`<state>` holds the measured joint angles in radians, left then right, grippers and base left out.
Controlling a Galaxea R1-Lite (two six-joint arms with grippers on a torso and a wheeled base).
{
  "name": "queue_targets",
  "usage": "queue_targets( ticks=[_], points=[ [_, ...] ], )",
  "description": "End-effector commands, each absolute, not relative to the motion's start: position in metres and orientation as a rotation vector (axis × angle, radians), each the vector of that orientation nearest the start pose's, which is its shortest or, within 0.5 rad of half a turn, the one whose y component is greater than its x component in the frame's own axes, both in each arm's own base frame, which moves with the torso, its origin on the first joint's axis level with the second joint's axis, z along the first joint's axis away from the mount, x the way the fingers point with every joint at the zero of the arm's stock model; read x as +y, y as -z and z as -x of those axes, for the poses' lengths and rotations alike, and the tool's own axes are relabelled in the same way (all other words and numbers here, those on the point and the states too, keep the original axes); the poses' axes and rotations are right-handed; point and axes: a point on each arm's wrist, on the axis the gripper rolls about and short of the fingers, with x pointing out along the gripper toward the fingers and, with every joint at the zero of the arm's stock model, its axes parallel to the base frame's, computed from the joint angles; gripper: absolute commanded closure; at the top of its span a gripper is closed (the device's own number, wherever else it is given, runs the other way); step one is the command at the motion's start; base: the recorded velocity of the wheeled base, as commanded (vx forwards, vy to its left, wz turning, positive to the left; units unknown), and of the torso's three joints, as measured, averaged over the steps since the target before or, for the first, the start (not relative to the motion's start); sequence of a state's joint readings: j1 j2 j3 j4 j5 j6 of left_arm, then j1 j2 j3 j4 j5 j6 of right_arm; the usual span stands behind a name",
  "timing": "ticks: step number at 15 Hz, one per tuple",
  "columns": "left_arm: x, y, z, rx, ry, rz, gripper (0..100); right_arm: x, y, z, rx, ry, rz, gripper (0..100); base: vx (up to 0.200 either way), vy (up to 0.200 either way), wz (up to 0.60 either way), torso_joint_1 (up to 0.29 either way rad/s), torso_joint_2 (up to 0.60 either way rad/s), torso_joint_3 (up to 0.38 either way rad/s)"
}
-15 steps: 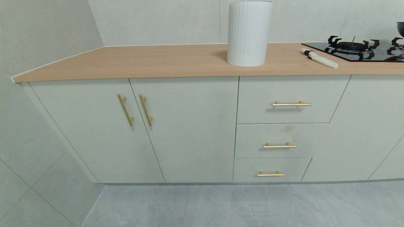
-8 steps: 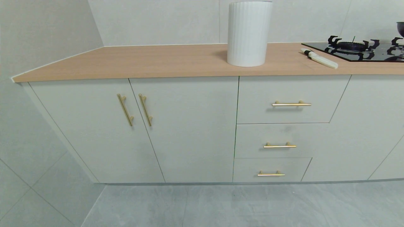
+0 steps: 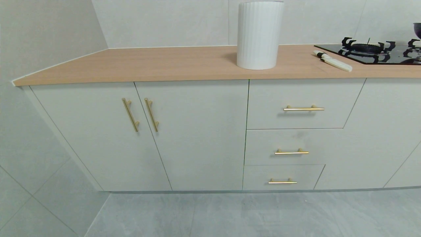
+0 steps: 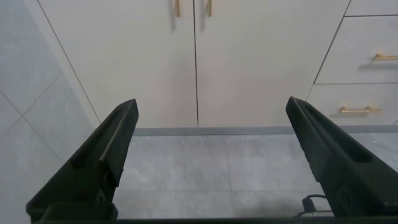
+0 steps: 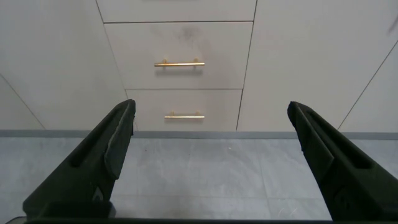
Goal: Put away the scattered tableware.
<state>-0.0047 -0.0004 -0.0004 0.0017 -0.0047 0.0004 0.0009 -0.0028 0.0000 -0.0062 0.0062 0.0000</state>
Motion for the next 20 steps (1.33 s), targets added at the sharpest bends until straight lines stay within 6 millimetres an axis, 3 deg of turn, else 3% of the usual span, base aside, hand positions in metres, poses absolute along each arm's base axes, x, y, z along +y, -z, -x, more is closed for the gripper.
queue_targets(
  ticks=[1,20],
  points=[
    [0.0,-0.0753,0.0228,0.002,0.009,0.0,0,0.0001,-0.0761,0.0228,-0.006,-0.009,0.0,0,0.2,0.0,0.0,0.002,-0.01,0.002],
    [0.0,-0.0753,0.0228,0.002,0.009,0.0,0,0.0001,-0.0761,0.0228,-0.006,-0.009,0.0,0,0.2,0.0,0.0,0.003,0.0,0.003]
  ],
)
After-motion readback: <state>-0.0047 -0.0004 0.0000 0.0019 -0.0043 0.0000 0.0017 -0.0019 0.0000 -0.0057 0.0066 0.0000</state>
